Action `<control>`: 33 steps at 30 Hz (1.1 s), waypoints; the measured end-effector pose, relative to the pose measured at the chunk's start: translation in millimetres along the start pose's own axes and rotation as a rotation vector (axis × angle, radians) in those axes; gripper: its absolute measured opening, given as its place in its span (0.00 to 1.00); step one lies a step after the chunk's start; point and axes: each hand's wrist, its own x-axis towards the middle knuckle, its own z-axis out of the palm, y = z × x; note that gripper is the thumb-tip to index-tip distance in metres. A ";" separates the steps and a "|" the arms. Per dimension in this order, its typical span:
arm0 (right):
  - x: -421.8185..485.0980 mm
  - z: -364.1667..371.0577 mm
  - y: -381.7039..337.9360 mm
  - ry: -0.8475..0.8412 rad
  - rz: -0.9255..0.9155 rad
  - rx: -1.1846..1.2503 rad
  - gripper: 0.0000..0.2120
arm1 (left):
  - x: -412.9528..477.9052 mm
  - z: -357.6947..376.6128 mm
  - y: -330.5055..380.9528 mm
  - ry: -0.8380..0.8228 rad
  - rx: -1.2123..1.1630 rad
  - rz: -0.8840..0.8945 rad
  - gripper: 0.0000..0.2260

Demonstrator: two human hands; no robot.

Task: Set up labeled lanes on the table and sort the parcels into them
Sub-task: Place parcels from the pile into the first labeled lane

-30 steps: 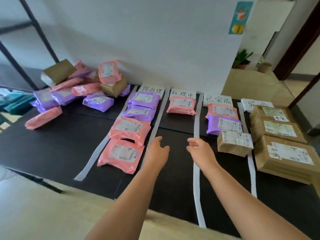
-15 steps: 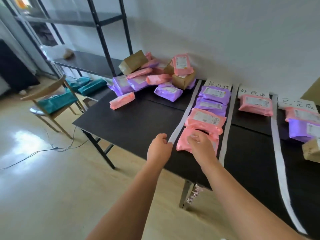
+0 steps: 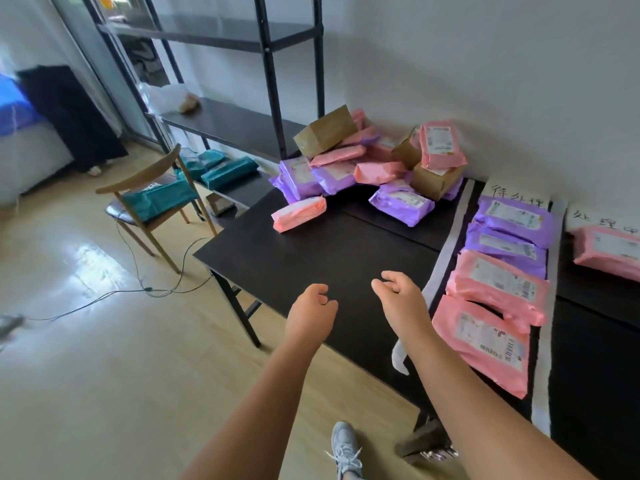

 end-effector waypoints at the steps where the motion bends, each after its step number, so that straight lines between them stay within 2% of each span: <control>1: 14.2 8.9 -4.1 -0.014 0.001 -0.001 0.19 | 15.9 -6.4 1.0 0.004 0.014 0.003 0.20; 9: 121.8 62.5 -45.6 -0.083 0.035 -0.023 0.19 | 128.8 -55.9 18.1 0.062 0.052 -0.013 0.18; 13: 154.0 83.1 -56.6 -0.095 0.022 -0.082 0.18 | 167.4 -67.5 10.6 0.094 0.019 -0.063 0.16; 19: 197.0 116.3 -68.3 -0.092 0.078 -0.138 0.17 | 243.6 -84.4 2.6 0.105 0.058 -0.043 0.16; 26: 242.5 179.9 -81.0 0.003 0.222 -0.160 0.16 | 343.2 -111.6 -15.3 -0.078 0.149 -0.011 0.20; 33: 290.1 242.8 -104.3 0.073 0.313 -0.196 0.17 | 425.6 -129.8 -9.9 -0.270 0.370 0.126 0.24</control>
